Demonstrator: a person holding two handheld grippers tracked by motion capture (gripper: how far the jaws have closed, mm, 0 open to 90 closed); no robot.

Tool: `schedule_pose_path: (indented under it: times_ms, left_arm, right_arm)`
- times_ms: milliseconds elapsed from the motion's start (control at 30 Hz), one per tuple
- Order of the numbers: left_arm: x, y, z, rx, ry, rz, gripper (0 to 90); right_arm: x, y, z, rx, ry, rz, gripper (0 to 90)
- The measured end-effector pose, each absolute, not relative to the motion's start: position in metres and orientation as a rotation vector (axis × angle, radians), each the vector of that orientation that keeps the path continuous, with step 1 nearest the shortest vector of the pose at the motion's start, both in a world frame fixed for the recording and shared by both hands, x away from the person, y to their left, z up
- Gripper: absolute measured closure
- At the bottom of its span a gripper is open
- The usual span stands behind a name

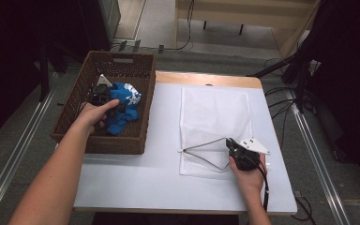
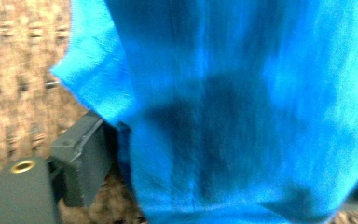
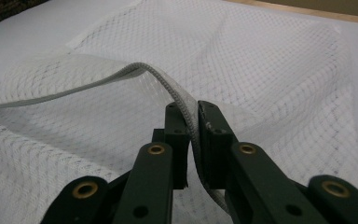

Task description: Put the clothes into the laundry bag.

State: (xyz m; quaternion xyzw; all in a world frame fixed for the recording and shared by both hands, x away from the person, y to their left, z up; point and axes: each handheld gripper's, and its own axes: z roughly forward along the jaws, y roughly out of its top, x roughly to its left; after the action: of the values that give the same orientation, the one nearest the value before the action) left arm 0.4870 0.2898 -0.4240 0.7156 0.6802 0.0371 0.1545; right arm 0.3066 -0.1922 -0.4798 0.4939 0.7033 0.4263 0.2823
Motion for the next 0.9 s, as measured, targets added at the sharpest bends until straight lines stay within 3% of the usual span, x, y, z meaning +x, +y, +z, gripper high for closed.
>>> schedule_pose_path:
  times_ms: [133, 200, 300, 400, 500, 667, 900]
  left_arm:
    - [0.487, 0.284, -0.426, 2.086, 1.914, 0.102, 10.5]
    - [0.484, 0.276, -0.428, 2.219, 1.846, 0.181, 13.4]
    - [0.483, 0.271, -0.429, 2.272, 1.827, 0.218, 13.5]
    - [0.482, 0.270, -0.425, 2.273, 1.816, 0.265, 23.0]
    - [0.481, 0.268, -0.422, 2.265, 1.756, 0.244, 52.4]
    - [0.481, 0.270, -0.418, 2.253, 1.706, 0.203, 74.3]
    - [0.481, 0.278, -0.405, 2.163, 1.682, 0.221, 80.5]
  right_arm:
    - [0.306, -0.191, -0.480, 1.325, 1.886, 1.138, 83.8]
    - [0.306, -0.191, -0.480, 1.325, 1.885, 1.137, 83.7]
    - [0.306, -0.191, -0.480, 1.325, 1.885, 1.135, 83.7]
    - [0.306, -0.191, -0.480, 1.325, 1.886, 1.135, 83.8]
    - [0.306, -0.191, -0.480, 1.323, 1.887, 1.135, 84.0]
    - [0.306, -0.191, -0.480, 1.321, 1.890, 1.135, 85.9]
    - [0.306, -0.192, -0.480, 1.318, 1.893, 1.144, 87.2]
